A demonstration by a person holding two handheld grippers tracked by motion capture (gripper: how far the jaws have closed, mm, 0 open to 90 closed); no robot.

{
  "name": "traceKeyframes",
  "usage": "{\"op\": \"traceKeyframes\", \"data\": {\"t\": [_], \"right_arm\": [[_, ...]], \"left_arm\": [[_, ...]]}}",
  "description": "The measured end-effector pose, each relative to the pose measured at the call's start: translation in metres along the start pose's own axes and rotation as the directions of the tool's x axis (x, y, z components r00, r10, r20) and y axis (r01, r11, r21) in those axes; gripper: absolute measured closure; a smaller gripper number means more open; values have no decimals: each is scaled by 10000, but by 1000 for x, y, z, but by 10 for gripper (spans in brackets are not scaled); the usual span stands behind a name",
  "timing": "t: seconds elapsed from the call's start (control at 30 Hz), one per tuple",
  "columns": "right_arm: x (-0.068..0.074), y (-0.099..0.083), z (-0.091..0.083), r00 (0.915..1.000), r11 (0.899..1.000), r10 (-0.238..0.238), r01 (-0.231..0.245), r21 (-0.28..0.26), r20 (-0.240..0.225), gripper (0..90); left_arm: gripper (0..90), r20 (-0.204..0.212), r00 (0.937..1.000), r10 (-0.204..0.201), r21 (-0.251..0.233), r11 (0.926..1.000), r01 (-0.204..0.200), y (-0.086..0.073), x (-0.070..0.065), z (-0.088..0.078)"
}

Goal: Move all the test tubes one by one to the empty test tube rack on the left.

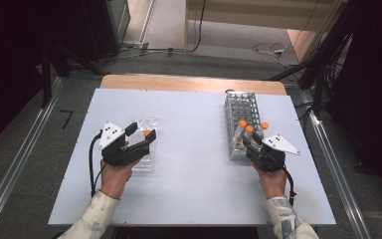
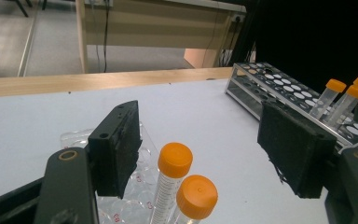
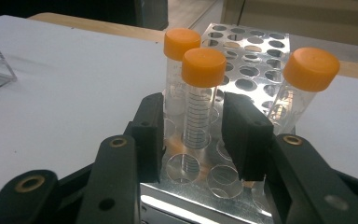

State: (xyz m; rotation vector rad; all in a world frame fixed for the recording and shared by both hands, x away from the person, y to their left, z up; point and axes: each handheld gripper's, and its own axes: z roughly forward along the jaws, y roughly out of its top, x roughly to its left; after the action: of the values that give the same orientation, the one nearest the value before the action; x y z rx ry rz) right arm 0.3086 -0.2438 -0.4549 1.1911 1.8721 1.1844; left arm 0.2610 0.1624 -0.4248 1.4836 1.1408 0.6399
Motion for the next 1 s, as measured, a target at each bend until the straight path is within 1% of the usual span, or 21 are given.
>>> {"op": "traceKeyframes", "data": {"t": [0.13,0.27,0.6,0.77,1.0], "right_arm": [[-2,0,5,10000,10000,13,-14,56,99,611],[-3,-1,9,9999,9999,69,-71,123,131,618],[-2,1,16,9999,9997,-48,45,220,135,652],[-1,0,17,9997,9995,-73,66,302,218,696],[-1,0,16,9998,9997,-38,33,238,220,711]], "left_arm": [[294,35,10000,6,23,10000,-6,0,0,0],[294,19,10000,-23,-6,10000,23,0,0,0],[294,28,10000,-45,19,10000,45,0,0,1],[294,18,10000,-41,14,10000,41,0,0,0],[294,47,10000,-39,3,10000,39,0,0,0]]}}
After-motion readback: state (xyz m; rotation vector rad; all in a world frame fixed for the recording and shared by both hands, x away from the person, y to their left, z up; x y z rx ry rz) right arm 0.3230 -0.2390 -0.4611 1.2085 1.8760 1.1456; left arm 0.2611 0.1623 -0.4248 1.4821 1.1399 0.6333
